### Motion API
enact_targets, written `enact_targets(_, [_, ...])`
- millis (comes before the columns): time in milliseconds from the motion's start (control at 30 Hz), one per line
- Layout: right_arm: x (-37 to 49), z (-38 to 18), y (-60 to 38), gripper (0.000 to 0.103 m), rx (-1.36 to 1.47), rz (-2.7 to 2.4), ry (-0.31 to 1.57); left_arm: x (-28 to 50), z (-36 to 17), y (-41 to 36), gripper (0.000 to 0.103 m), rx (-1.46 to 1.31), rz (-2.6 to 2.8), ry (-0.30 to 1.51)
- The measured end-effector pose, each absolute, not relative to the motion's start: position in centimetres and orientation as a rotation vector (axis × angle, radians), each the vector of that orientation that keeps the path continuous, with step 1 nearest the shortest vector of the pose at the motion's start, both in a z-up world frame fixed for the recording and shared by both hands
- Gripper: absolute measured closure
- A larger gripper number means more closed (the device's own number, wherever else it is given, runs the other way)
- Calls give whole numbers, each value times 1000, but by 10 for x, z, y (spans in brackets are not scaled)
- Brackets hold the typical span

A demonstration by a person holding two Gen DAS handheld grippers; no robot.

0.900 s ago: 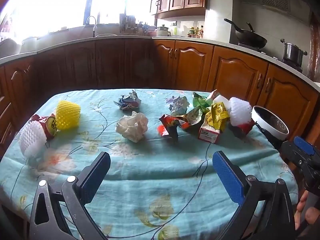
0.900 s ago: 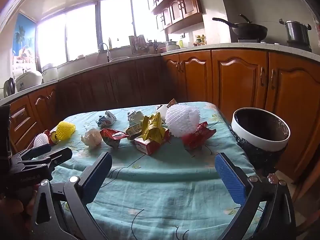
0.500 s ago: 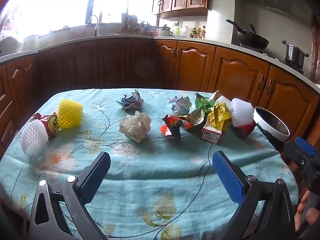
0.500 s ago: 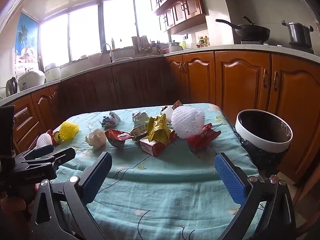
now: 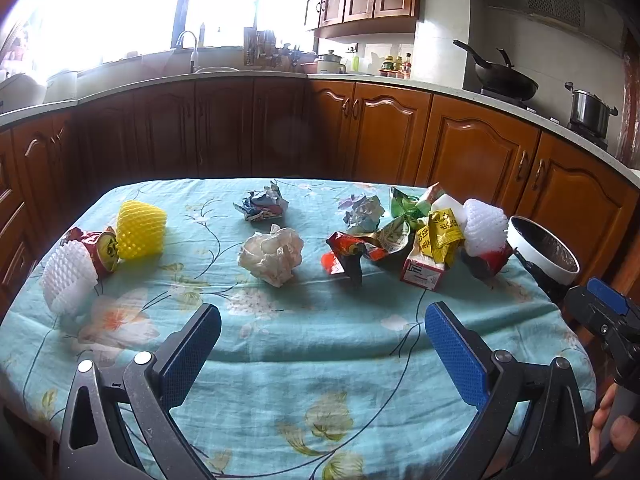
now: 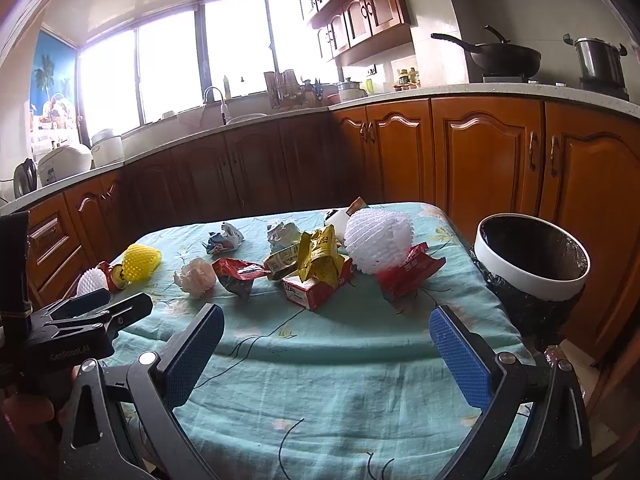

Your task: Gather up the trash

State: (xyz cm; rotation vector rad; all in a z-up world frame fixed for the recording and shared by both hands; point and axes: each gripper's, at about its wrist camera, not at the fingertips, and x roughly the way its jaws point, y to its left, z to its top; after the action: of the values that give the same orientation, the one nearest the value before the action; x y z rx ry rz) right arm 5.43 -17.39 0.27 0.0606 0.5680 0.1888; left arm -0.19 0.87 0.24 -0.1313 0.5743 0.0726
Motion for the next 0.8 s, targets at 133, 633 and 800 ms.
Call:
enact_targets(133, [55,3,-173,0,60,197,568,-1,3,11,1,-135,75,571])
enact_targets(633, [56,6,-169,0,56,215,563,-1,6,13,1,-135,76,567])
enact_targets(800, [57,8,-168,0,55,220,561,-1,7,14,1,-135,76,565])
